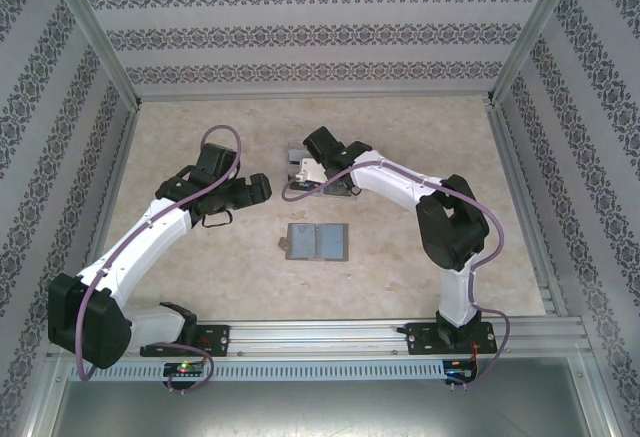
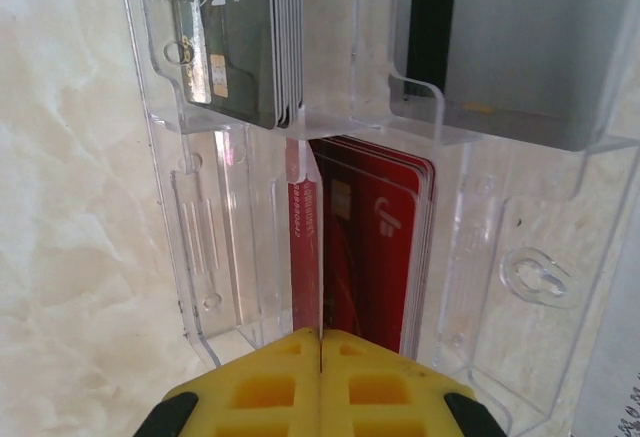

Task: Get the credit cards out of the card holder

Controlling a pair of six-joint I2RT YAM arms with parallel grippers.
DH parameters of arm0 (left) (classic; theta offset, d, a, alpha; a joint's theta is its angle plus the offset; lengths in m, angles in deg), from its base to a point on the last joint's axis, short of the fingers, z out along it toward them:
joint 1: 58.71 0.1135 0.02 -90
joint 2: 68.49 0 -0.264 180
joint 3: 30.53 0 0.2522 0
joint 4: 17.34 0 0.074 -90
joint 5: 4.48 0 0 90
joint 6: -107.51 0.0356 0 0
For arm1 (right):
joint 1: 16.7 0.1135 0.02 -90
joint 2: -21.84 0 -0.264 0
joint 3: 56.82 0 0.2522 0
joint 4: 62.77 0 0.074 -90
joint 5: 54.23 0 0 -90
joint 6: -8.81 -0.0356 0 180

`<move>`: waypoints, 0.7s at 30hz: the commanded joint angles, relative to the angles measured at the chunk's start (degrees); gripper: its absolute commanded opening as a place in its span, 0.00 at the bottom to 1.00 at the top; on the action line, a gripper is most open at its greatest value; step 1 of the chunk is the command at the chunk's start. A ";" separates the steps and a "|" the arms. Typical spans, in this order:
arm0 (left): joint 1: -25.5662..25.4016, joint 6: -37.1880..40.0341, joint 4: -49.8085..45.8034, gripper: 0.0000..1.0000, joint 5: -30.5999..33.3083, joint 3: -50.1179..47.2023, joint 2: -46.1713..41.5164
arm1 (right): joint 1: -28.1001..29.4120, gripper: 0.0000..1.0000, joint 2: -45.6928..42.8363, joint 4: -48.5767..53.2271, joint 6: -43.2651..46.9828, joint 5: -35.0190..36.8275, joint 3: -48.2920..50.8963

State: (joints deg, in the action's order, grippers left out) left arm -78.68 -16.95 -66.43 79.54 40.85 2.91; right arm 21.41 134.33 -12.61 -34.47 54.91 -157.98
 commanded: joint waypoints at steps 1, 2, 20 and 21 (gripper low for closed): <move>0.99 1.28 -1.93 1.00 -0.66 -0.71 -0.83 | -0.23 0.00 1.46 -0.98 -0.29 2.10 -1.77; 1.23 1.15 -1.93 1.00 -0.83 -0.82 -0.91 | -0.33 0.01 1.58 -0.90 -0.33 2.17 -1.81; 1.95 0.98 -1.82 1.00 -2.50 -1.98 -2.12 | -2.80 0.28 2.17 -3.95 -3.34 9.67 -2.85; 1.87 1.00 -1.79 1.00 -2.67 -2.13 -2.25 | -2.99 0.28 2.35 -4.10 -3.83 10.07 -3.11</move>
State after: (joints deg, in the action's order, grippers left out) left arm -77.71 -16.95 -66.74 77.73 39.80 1.97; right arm 18.96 135.09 -15.89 -36.28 62.29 -159.38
